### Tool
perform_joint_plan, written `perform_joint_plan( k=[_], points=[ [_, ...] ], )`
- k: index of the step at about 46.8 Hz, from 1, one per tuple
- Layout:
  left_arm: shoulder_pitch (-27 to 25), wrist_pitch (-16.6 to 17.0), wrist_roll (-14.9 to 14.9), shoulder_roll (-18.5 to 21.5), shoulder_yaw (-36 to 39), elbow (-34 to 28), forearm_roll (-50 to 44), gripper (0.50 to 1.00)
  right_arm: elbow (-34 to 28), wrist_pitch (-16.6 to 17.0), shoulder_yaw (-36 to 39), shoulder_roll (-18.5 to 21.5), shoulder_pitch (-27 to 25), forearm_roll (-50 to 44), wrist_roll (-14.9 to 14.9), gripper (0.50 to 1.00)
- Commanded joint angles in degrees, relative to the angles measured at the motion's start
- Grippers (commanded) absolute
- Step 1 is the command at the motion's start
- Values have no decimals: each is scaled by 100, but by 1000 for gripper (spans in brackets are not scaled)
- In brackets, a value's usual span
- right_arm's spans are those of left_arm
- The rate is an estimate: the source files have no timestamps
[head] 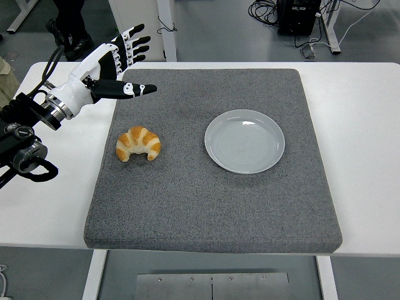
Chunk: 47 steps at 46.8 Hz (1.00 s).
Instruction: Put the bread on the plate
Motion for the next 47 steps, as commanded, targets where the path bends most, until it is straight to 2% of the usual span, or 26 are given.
perform_joint_plan(
  k=[1, 10, 18, 28, 32, 39, 47],
  points=[
    [79, 26, 2, 107, 36, -85, 403, 981, -6, 0, 0, 0, 0, 0, 0, 1000],
    [114, 105, 2, 529, 299, -410, 1203, 981, 3, 0, 0, 0, 0, 0, 0, 1000],
    [150, 518, 2, 767, 695, -586, 2082, 981, 3, 0, 0, 0, 0, 0, 0, 1000],
    [141, 1010, 37, 793, 1187, -569, 2874, 981, -6, 0, 0, 0, 0, 0, 0, 1000],
    [141, 1159, 239, 784, 1372, -551, 3067, 981, 3, 0, 0, 0, 0, 0, 0, 1000],
    [141, 1256, 459, 723, 1460, -385, 3331, 981, -6, 0, 0, 0, 0, 0, 0, 1000],
    [132, 1353, 529, 697, 1539, -86, 3340, 980, -6, 0, 0, 0, 0, 0, 0, 1000]
  ],
)
